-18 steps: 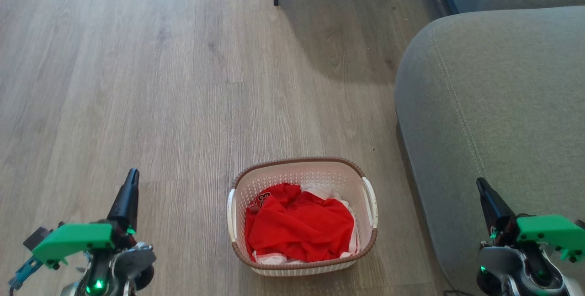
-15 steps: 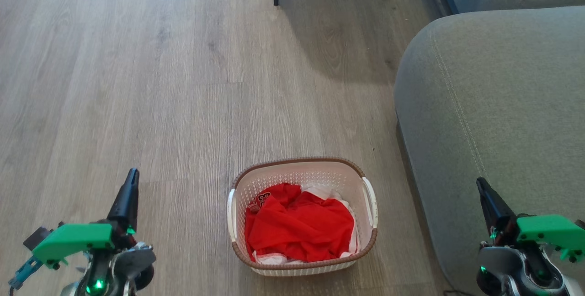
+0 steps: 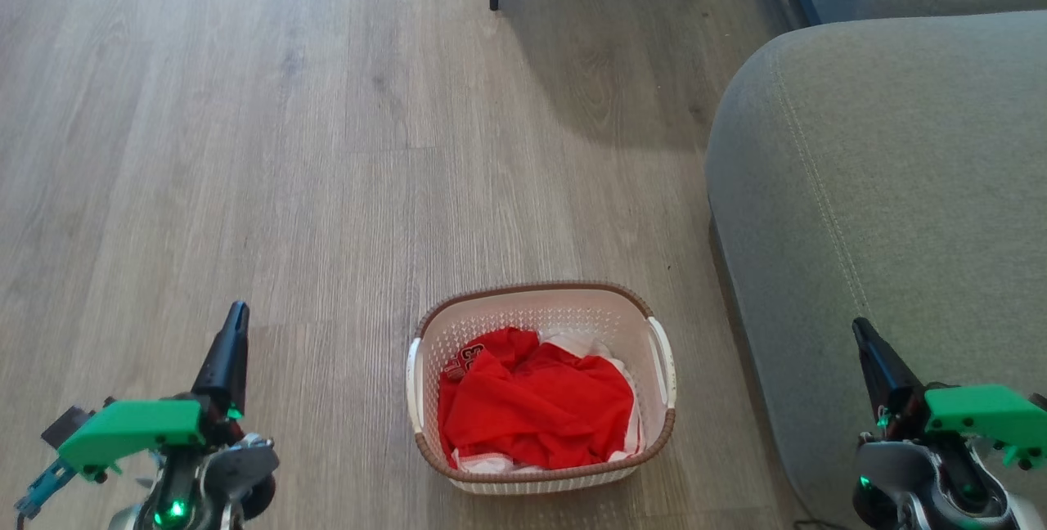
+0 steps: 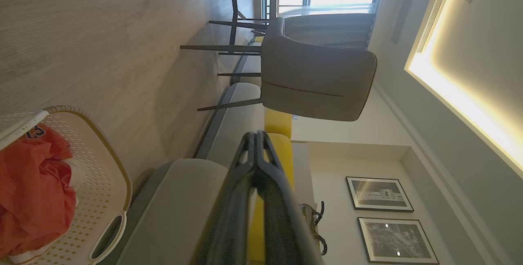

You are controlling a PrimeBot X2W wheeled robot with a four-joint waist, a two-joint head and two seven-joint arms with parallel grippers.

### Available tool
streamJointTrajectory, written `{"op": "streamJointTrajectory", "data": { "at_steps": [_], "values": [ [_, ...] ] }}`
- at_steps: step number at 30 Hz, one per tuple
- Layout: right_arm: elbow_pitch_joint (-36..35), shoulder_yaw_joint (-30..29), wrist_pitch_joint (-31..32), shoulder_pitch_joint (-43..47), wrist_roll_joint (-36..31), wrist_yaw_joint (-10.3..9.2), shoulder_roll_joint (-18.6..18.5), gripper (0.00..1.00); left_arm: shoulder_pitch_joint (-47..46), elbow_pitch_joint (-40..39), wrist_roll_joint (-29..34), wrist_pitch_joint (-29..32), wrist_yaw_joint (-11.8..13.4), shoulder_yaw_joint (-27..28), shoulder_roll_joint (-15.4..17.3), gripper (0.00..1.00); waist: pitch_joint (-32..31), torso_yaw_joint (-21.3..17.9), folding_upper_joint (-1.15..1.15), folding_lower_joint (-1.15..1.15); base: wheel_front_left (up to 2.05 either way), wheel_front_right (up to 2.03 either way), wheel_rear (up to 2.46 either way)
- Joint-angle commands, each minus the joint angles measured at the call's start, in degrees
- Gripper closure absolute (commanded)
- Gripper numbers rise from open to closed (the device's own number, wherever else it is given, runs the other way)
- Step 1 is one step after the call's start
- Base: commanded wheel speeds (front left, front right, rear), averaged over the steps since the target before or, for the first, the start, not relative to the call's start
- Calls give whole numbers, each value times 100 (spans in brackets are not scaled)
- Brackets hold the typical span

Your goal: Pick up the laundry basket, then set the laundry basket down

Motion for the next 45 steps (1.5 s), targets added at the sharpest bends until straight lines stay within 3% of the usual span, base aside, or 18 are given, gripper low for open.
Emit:
{"op": "streamJointTrajectory", "data": {
  "at_steps": [1, 27, 28, 33, 45],
  "values": [
    [-180, 100, 41, -284, -56, 9, -40, 100, -275, -172, 49, 41, -39, 204, 50, 100, 0, 0, 0, 0, 0, 0, 0],
    [-180, 100, 41, -284, -55, 9, -40, 100, -275, -172, 49, 41, -39, 204, 50, 100, 0, 0, 0, 0, 0, 0, 0],
    [-180, 100, 41, -284, -55, 9, -40, 0, -275, -172, 49, 41, -39, 204, 50, 0, 0, 0, 0, 0, 0, 0, 0],
    [372, 41, -12, 191, 1, 0, 57, 0, 212, 366, 2, -14, 6, -28, -40, 0, 0, 0, 0, 0, 0, 0, 0],
    [320, 218, -213, 161, -151, 1, 48, 0, 228, 185, 162, -215, 25, -171, -32, 0, -11, 5, 0, 0, 0, 0, 0]
  ]
}}
